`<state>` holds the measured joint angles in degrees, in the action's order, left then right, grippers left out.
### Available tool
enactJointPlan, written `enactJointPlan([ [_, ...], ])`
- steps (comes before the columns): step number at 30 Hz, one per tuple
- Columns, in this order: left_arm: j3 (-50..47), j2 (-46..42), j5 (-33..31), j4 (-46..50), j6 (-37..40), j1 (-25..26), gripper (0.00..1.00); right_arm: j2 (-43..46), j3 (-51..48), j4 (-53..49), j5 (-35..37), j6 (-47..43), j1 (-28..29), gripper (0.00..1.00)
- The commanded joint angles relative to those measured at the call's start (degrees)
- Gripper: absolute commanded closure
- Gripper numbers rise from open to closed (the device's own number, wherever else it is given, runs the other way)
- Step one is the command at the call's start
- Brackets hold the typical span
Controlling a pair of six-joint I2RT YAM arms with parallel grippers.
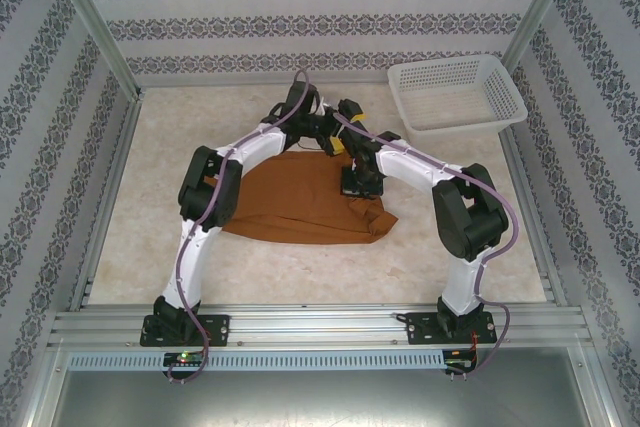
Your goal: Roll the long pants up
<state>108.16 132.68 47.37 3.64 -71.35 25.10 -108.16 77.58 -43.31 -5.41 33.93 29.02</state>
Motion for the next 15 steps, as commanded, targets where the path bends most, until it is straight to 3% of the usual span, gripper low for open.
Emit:
enactJointPlan([
  [1, 5.72, -3.38, 0.04, 16.6, 12.97, -1.36, 0.01, -1.16, -1.81, -0.74, 2.25, -1.55, 0.25, 1.0],
  [5, 5.49, -2.39, 3.8, 16.66, 12.07, -0.79, 0.01, -0.91, -2.01, -0.53, 2.45, -1.52, 0.18, 1.0],
  [15, 3.3, -1.02, 5.47, 22.74, 15.9, 0.98, 0.02, -0.22, -1.39, -1.25, 4.35, -1.94, -0.06, 1.0],
])
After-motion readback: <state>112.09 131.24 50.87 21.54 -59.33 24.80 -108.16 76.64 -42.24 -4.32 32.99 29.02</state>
